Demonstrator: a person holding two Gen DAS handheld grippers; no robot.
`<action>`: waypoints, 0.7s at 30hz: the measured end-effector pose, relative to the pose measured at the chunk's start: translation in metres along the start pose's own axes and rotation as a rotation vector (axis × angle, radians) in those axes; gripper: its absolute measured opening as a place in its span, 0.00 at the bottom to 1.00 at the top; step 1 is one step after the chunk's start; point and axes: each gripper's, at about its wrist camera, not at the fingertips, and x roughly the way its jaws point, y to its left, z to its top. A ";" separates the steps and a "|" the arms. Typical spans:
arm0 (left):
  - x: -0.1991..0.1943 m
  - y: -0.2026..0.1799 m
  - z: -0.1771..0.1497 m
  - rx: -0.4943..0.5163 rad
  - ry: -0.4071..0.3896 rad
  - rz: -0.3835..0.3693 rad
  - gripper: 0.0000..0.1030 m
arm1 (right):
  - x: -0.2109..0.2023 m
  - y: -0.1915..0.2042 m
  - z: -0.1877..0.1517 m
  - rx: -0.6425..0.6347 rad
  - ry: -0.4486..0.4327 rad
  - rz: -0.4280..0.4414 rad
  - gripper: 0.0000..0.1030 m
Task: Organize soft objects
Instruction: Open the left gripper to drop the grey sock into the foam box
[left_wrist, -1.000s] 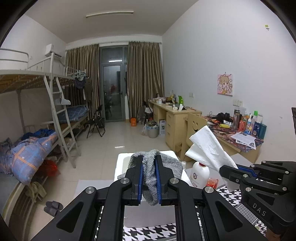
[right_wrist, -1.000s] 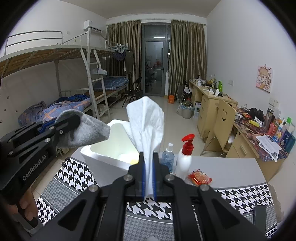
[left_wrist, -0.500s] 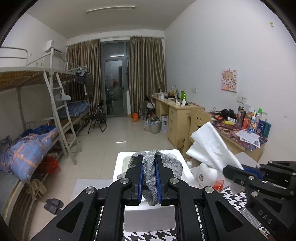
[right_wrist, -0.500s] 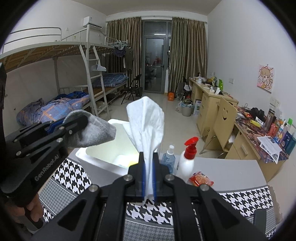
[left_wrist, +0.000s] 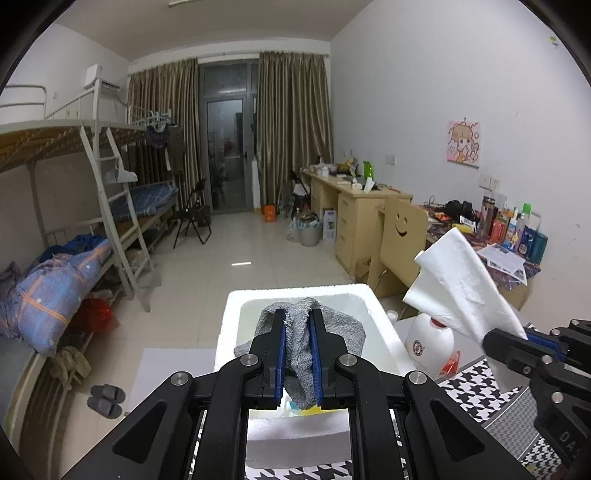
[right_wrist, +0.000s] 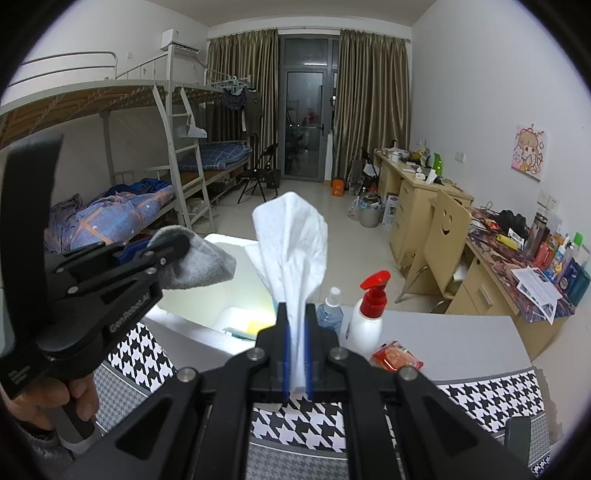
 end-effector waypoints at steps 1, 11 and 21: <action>0.002 0.000 0.000 0.001 0.004 -0.001 0.12 | 0.001 -0.001 0.000 0.000 0.002 -0.001 0.08; 0.020 0.002 0.003 0.010 0.037 -0.027 0.13 | 0.007 -0.006 -0.001 -0.001 0.014 -0.015 0.08; 0.019 0.005 0.001 0.014 0.007 0.041 0.87 | 0.008 -0.008 0.002 -0.002 0.008 -0.025 0.08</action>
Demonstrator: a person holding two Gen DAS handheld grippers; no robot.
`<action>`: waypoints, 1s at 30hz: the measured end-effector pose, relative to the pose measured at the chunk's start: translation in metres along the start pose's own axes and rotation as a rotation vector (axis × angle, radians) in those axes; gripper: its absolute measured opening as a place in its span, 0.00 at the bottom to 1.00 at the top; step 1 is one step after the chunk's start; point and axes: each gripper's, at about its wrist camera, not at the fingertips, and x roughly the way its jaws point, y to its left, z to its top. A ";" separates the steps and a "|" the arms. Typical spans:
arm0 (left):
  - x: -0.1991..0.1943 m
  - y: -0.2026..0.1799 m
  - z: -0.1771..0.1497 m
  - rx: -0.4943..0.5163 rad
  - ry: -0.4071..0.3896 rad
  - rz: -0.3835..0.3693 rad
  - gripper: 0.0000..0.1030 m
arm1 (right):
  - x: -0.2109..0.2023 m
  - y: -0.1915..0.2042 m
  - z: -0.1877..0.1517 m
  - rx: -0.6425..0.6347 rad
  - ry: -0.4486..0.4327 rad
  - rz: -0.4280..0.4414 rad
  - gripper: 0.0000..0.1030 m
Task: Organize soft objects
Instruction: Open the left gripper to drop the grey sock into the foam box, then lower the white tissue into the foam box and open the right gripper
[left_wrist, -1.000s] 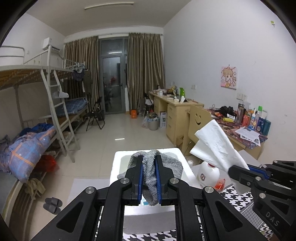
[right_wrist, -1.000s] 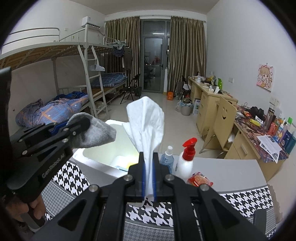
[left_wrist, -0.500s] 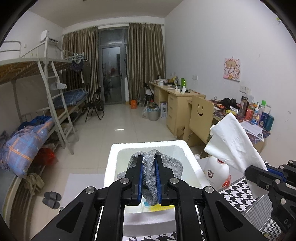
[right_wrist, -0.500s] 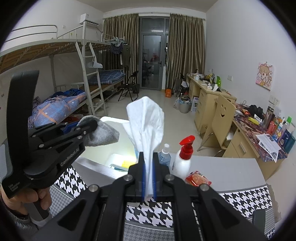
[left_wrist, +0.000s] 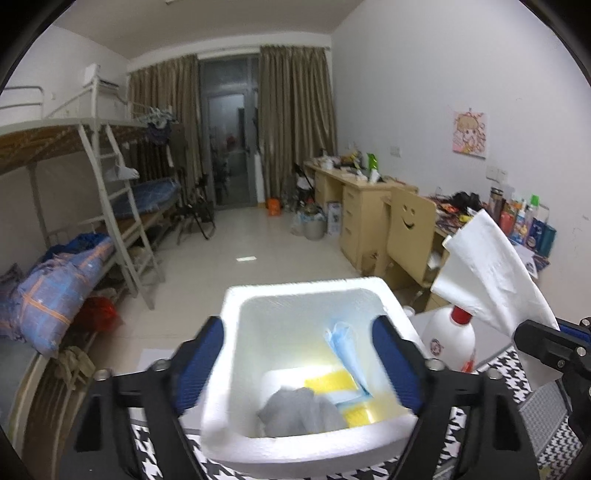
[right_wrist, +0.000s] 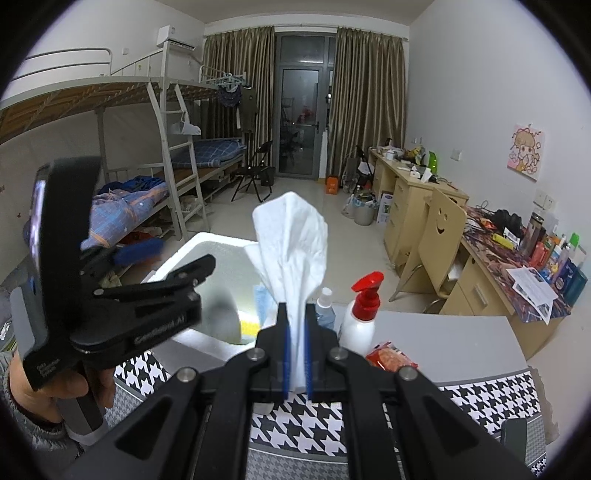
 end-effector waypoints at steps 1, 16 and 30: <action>-0.002 0.001 0.001 -0.002 -0.006 0.005 0.89 | 0.000 0.000 0.000 0.001 0.001 0.001 0.08; -0.019 0.016 0.005 -0.021 -0.055 0.074 0.99 | 0.008 0.008 0.007 -0.006 0.029 0.040 0.08; -0.030 0.042 -0.003 -0.054 -0.063 0.127 0.99 | 0.029 0.027 0.016 -0.015 0.075 0.068 0.08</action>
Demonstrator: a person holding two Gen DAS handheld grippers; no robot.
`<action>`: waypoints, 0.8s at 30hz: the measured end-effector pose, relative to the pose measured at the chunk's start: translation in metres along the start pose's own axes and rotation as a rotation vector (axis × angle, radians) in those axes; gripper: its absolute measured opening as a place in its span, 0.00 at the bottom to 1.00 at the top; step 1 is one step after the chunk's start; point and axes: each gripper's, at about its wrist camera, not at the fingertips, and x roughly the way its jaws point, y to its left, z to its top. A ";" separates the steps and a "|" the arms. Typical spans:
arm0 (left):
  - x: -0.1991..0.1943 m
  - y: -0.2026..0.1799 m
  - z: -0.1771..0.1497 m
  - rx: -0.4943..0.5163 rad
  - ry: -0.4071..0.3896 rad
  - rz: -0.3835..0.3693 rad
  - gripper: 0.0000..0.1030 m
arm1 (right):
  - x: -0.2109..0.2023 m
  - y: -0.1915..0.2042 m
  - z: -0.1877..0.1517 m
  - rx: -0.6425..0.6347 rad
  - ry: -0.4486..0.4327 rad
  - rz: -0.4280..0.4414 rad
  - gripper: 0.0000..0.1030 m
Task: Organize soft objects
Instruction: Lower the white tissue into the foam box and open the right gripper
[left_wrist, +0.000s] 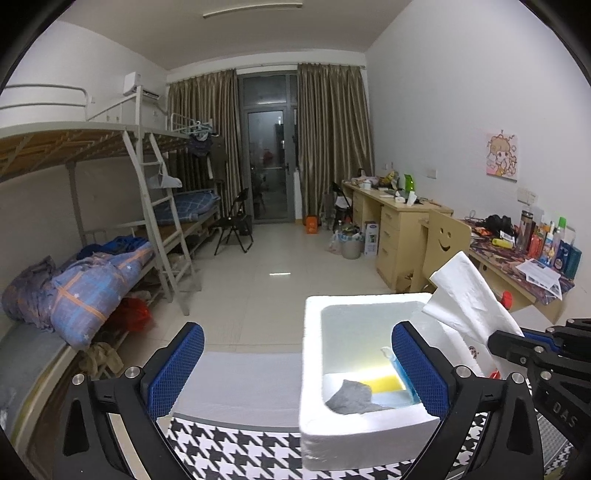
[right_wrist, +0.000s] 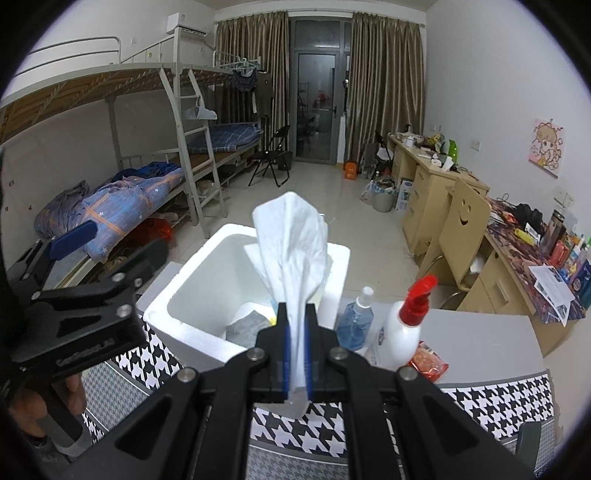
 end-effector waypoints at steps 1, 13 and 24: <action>-0.001 0.002 -0.001 -0.002 0.001 0.004 0.99 | 0.001 0.000 0.001 0.000 0.002 0.000 0.08; -0.006 0.023 -0.003 -0.024 0.004 0.039 0.99 | 0.024 0.010 0.007 0.006 0.048 0.003 0.08; -0.007 0.039 -0.013 -0.037 0.021 0.066 0.99 | 0.043 0.018 0.010 0.024 0.096 0.026 0.08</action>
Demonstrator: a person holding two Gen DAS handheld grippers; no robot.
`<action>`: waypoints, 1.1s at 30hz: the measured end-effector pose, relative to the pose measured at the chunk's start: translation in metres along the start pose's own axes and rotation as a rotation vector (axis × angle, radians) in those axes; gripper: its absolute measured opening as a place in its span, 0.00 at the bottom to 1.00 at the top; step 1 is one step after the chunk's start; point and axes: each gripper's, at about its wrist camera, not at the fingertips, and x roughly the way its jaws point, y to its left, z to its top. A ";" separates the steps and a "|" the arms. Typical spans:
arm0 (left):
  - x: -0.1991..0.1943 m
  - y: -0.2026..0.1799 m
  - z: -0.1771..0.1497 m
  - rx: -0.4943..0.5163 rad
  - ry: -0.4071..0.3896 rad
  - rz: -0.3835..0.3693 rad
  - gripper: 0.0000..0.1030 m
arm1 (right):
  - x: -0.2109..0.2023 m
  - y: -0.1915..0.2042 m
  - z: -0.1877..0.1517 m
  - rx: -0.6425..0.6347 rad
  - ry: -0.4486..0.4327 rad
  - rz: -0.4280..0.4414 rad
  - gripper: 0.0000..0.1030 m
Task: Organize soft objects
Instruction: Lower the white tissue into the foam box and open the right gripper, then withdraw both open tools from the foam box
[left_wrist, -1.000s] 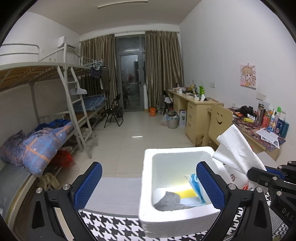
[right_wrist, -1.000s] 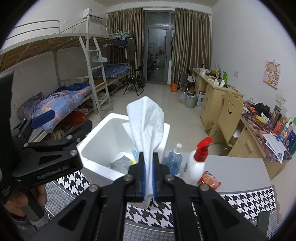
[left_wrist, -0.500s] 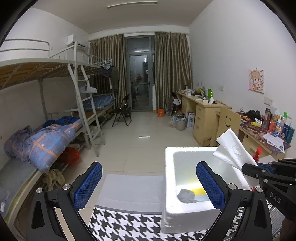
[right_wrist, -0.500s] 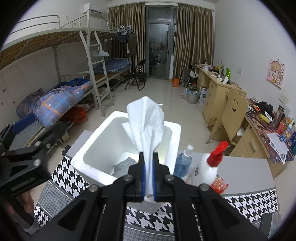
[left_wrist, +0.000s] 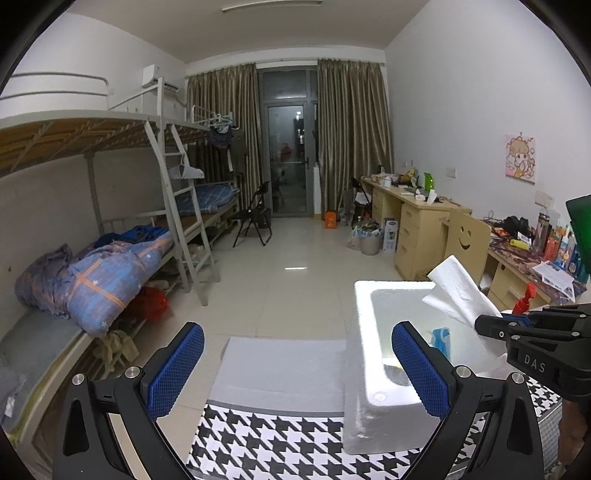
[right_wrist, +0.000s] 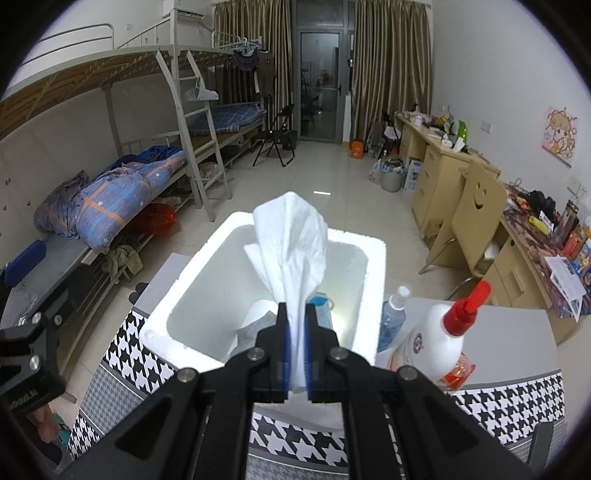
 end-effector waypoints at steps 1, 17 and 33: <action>0.000 0.001 0.000 -0.002 0.000 0.000 0.99 | 0.002 0.000 0.001 0.004 0.003 0.001 0.08; 0.002 0.010 -0.007 -0.018 0.014 0.000 0.99 | 0.023 0.002 0.007 0.019 0.038 -0.012 0.65; -0.005 0.003 -0.004 -0.015 0.007 -0.019 0.99 | -0.006 0.003 0.000 0.025 -0.018 -0.004 0.66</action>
